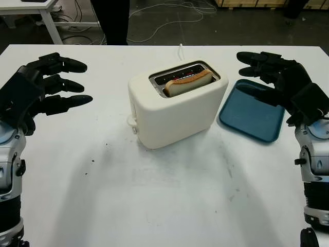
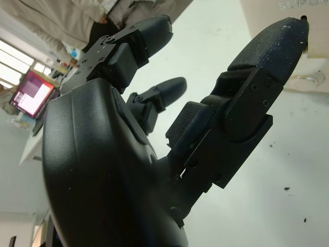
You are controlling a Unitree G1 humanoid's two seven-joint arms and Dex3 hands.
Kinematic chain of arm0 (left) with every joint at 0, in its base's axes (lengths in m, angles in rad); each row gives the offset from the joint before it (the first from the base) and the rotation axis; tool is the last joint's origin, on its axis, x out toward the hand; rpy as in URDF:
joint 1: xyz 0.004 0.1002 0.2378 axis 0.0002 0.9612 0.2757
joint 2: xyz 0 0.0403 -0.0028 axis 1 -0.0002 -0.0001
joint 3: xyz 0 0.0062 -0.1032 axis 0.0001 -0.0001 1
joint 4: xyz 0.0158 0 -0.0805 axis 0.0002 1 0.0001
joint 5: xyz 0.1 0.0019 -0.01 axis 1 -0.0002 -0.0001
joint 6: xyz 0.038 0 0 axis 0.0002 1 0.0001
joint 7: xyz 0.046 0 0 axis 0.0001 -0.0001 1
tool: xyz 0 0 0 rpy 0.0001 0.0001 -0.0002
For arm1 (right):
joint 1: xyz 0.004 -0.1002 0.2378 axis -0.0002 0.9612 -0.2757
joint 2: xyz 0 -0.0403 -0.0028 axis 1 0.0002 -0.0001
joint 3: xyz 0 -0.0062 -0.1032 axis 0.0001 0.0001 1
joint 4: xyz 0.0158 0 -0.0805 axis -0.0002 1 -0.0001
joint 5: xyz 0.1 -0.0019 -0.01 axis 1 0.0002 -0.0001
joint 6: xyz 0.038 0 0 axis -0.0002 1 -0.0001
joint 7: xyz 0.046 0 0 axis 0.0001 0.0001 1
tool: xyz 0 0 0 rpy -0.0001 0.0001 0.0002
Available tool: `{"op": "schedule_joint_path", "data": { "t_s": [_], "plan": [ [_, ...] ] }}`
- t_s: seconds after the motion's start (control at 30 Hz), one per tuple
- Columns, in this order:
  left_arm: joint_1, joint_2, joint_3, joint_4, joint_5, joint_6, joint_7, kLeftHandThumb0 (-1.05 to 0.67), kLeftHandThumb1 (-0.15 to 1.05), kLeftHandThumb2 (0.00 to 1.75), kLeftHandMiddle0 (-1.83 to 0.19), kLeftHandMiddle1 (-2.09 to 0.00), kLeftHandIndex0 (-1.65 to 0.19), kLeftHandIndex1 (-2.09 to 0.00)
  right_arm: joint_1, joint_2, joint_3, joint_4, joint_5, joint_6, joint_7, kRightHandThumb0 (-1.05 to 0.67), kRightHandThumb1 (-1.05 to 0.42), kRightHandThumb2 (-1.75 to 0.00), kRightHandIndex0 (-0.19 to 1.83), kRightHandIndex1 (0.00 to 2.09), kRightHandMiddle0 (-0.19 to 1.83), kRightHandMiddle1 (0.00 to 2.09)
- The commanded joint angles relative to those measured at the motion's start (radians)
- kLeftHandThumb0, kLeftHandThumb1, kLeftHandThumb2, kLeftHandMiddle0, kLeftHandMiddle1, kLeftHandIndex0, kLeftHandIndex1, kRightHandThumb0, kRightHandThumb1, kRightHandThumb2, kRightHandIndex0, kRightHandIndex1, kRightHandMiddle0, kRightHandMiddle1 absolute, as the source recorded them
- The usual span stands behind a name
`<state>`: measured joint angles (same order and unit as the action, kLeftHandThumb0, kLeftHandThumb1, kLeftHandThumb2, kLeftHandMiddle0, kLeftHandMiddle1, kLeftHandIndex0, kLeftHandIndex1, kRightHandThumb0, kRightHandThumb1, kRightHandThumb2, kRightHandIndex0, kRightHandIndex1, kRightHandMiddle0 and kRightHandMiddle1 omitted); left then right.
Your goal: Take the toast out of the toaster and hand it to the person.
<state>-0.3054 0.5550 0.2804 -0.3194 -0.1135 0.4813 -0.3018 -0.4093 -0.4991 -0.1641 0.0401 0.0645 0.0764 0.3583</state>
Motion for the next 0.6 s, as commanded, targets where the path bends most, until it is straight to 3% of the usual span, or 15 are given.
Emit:
{"op": "schedule_joint_path", "data": {
  "t_s": [0.0,0.57],
  "plan": [
    [0.001,0.004,-0.003,0.006,0.003,-0.014,-0.001,-0.99,0.60,0.00,-0.51,-1.01,-0.48,-0.85,0.007,0.009,0.000,-0.009,0.007,0.017,-0.005,-0.59,-0.79,0.00,0.25,0.86,0.66,0.01],
    [0.006,0.004,0.003,0.000,-0.002,-0.013,-0.002,-0.99,0.59,0.00,-0.51,-1.01,-0.48,-0.85,0.015,0.010,-0.005,-0.019,0.009,0.019,-0.010,-0.61,-0.79,0.00,0.26,0.86,0.67,0.01]
  ]
}}
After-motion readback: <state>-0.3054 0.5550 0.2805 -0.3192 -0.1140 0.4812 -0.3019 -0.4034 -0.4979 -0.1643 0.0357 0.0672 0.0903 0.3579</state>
